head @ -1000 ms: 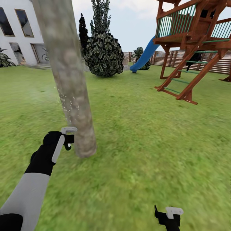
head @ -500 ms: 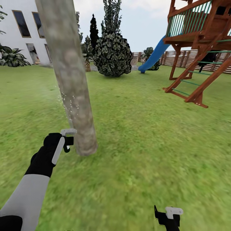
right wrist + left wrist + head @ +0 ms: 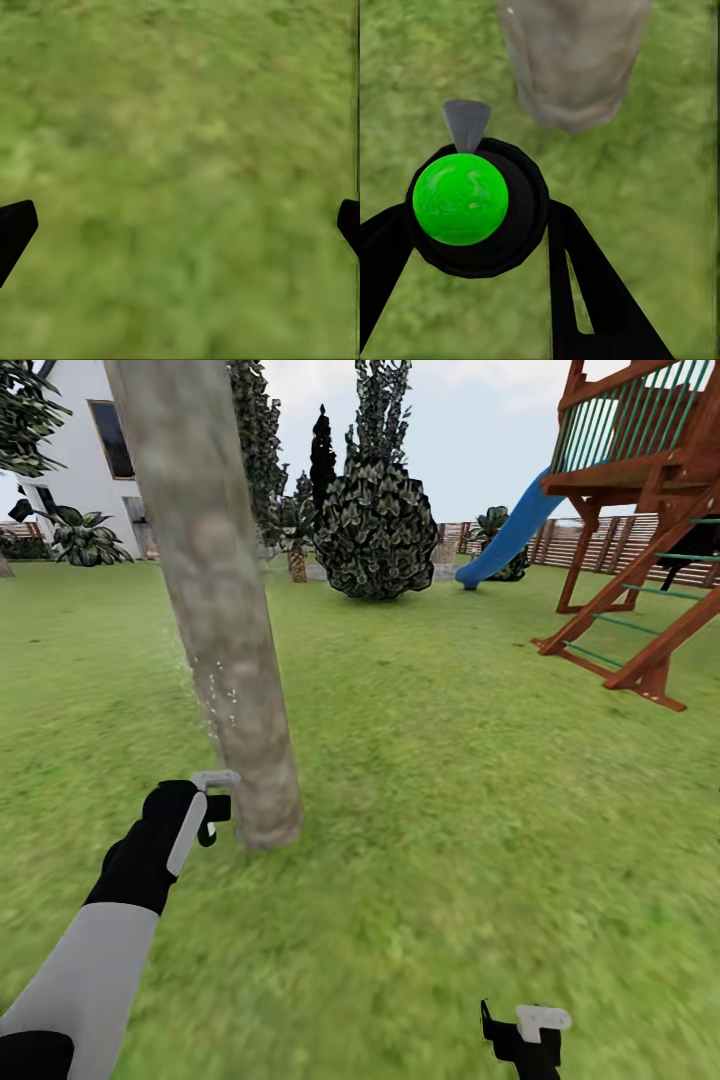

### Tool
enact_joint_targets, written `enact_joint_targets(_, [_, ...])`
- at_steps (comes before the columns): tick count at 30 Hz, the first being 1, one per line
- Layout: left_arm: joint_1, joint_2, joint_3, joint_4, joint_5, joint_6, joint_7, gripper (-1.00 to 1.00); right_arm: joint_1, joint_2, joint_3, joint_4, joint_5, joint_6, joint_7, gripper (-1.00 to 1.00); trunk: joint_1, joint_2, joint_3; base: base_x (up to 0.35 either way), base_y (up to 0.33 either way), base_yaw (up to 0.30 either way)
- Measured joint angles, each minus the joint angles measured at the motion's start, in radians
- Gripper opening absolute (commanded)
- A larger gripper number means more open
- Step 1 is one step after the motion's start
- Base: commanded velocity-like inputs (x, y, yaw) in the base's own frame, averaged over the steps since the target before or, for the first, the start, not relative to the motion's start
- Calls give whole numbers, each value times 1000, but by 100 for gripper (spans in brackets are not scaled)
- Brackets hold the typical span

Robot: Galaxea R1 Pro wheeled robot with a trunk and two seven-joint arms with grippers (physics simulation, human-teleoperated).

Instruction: In the garden, pick up the pesticide atomizer on the floor and spray pesticide onto both trees until each tree trunk is fully covered.

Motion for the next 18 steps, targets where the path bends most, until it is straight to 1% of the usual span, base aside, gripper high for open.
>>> enact_joint_targets(3, [0, 2, 1, 0, -1, 0, 1, -100, -1, 0, 0, 0, 1, 0, 0, 100, 0, 0, 0, 106, -269, 22])
enact_joint_targets(4, [14, 4, 3, 1, 0, 0, 3, -100, 0, 0, 0, 0, 1, 0, 0, 100, 0, 0, 0, 88, -269, 195])
enact_joint_targets(6, [38, 5, 4, 2, 1, -1, 4, -100, 0, 0, 0, 0, 3, 0, 0, 100, 0, 0, 0, 85, -269, 259])
enact_joint_targets(14, [41, 4, 4, 0, 1, -2, 6, -100, 0, 0, 0, 0, 3, 0, 0, 100, 0, 0, 0, 86, -269, 271])
enact_joint_targets(18, [41, 3, 2, 0, 1, -2, 6, -100, 0, 0, 0, 0, 2, 0, 0, 100, 0, 0, 0, 87, -269, 51])
